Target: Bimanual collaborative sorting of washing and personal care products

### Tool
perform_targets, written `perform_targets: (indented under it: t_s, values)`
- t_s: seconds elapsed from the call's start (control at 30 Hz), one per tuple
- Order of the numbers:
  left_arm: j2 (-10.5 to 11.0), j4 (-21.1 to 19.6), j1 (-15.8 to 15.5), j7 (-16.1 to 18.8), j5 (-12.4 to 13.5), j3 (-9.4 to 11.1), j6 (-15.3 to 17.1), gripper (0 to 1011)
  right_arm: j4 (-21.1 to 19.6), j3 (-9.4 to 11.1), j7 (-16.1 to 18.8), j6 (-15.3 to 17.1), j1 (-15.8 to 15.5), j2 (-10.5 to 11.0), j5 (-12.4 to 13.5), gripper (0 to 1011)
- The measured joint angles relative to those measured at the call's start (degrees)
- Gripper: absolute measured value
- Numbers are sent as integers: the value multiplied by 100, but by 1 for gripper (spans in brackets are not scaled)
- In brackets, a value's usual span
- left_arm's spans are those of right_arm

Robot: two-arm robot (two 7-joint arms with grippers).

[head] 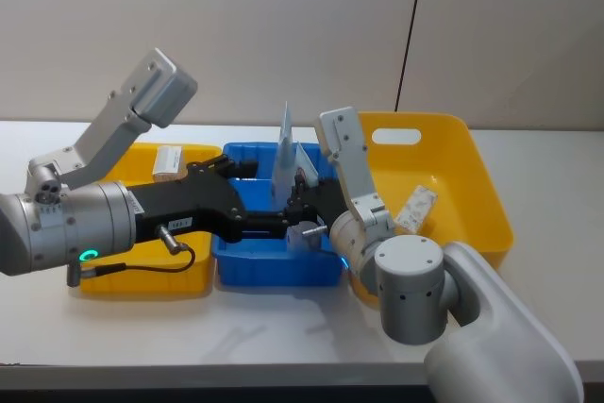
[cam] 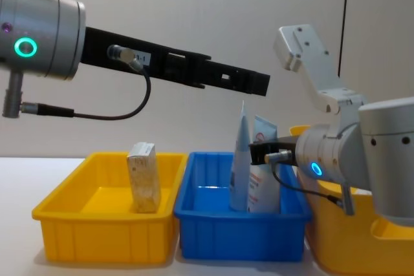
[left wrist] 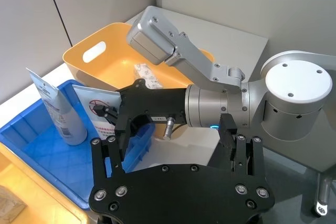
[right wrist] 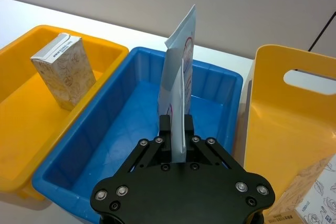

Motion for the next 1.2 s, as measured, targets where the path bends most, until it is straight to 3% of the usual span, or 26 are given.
perform_targets:
  t_s: [0.27, 0.63, 1.2]
  values:
    - [0, 0, 0, 0, 0, 0, 0, 1001, -54, 22, 0, -40, -29, 2, -2, 80]
    - [0, 0, 0, 0, 0, 0, 0, 1001, -486, 135, 91, -405, -201, 103, 19, 79]
    - [0, 0, 0, 0, 0, 0, 0, 1001, -1443, 578, 389, -1105, -405, 411, 212, 79]
